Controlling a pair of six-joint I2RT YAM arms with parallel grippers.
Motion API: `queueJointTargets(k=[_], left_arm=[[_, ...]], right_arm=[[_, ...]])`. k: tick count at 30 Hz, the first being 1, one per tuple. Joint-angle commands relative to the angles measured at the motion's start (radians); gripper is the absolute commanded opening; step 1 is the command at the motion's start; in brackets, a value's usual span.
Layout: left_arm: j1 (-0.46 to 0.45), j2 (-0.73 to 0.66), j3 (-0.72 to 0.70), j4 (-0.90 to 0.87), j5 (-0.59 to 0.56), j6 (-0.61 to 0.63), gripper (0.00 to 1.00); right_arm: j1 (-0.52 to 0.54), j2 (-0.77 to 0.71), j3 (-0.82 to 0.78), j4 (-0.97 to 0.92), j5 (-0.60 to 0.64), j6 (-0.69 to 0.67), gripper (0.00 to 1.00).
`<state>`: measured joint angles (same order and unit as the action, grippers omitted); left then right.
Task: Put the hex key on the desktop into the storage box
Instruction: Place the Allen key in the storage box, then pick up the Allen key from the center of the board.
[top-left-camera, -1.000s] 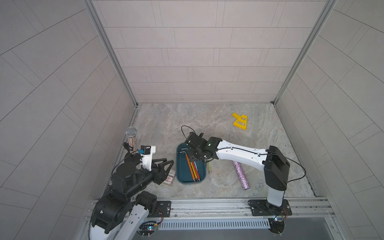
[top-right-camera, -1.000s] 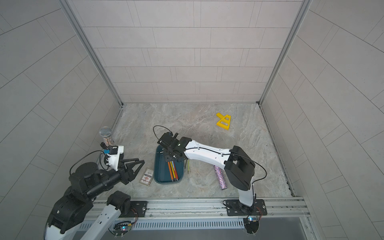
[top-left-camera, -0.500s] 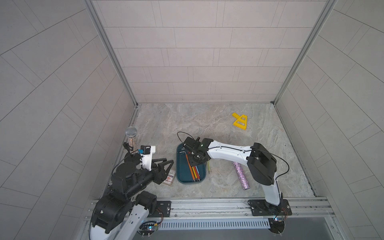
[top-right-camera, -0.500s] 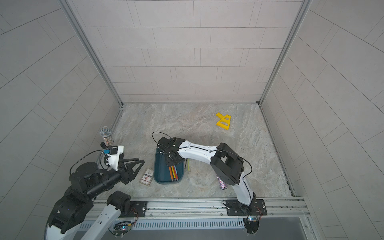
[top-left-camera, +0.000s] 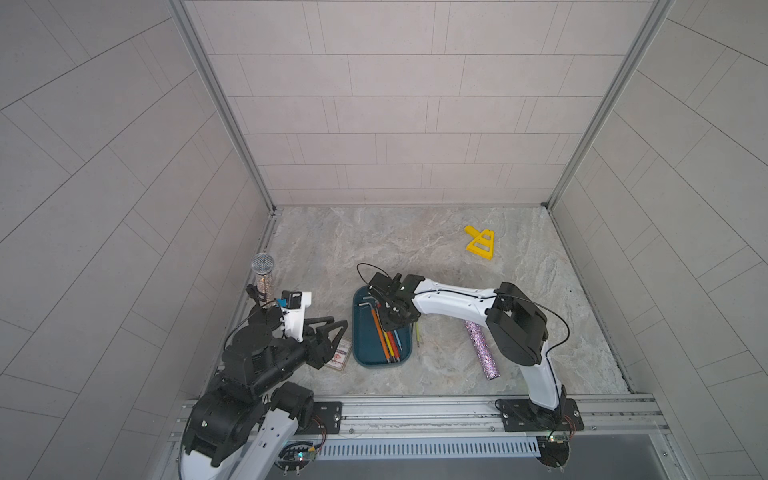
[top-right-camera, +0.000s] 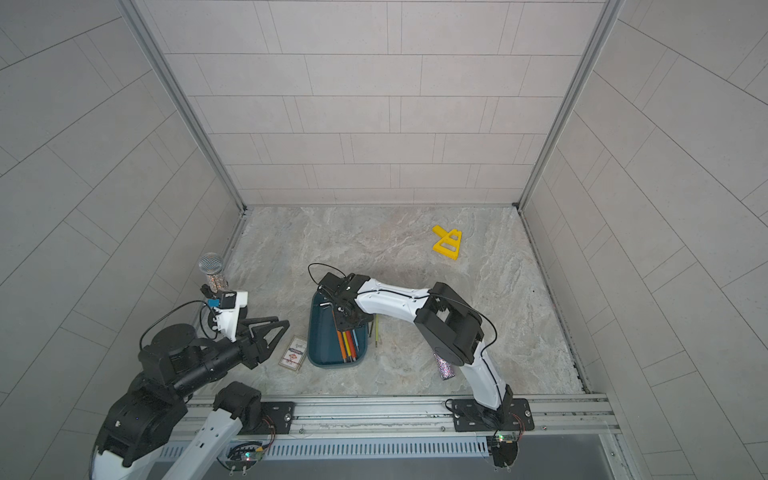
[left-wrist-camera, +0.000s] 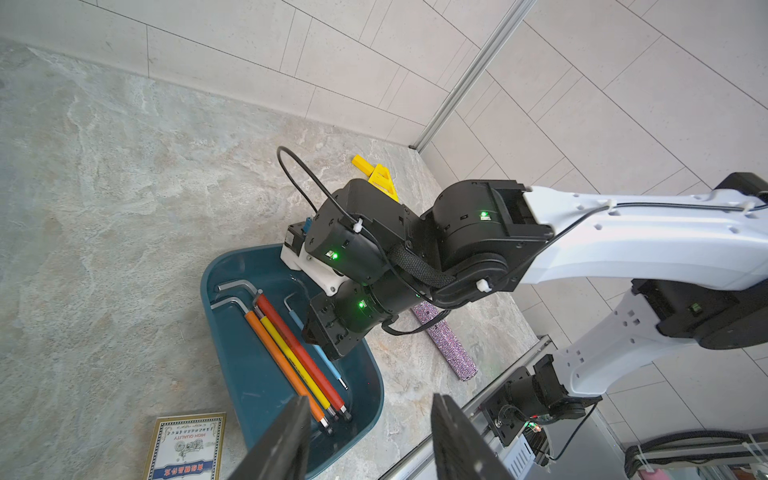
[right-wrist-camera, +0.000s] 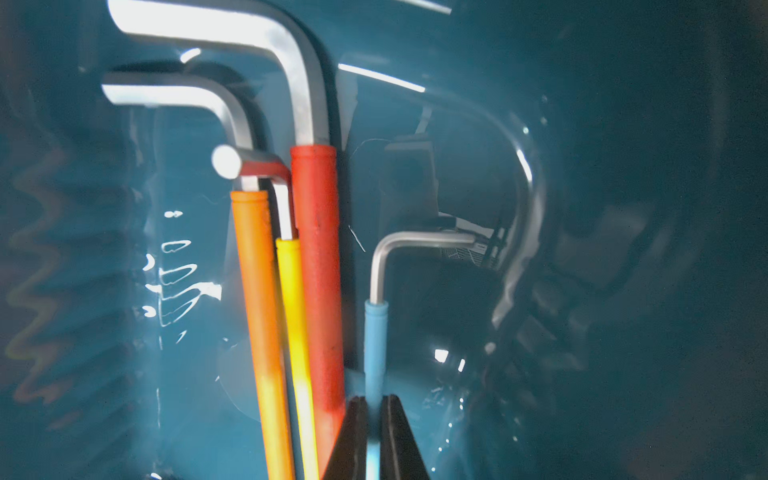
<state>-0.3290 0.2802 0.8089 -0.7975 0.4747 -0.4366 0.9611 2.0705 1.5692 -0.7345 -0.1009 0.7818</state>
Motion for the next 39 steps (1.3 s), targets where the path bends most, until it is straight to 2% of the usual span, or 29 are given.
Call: queueJointTargets(k=[1,9,13,20,23,30,34,39], left_arm=[[0.007,-0.007,-0.006,0.029,0.012,0.014,0.54],[0.010,-0.008,-0.007,0.029,0.012,0.015,0.54],[0.014,-0.009,-0.008,0.031,0.015,0.015,0.54],[0.025,-0.009,-0.009,0.034,0.023,0.016,0.54],[0.032,-0.009,-0.008,0.035,0.027,0.016,0.54],[0.039,-0.008,-0.010,0.040,0.042,0.017,0.54],[0.044,-0.007,-0.011,0.044,0.063,0.022,0.54],[0.047,-0.010,-0.013,0.054,0.095,0.029,0.53]], right_arm=[[-0.002,0.007,0.023,-0.029,0.012,-0.003,0.13],[-0.002,-0.027,0.022,-0.029,0.031,0.000,0.26],[-0.002,-0.072,0.015,-0.031,0.055,0.007,0.27],[-0.003,-0.228,-0.029,-0.012,0.173,0.011,0.27],[-0.014,-0.283,-0.068,0.013,0.192,0.029,0.27],[-0.043,-0.386,-0.178,0.020,0.324,0.096,0.30],[-0.079,-0.378,-0.225,0.016,0.286,0.116,0.30],[-0.096,-0.299,-0.223,0.009,0.215,0.110,0.30]])
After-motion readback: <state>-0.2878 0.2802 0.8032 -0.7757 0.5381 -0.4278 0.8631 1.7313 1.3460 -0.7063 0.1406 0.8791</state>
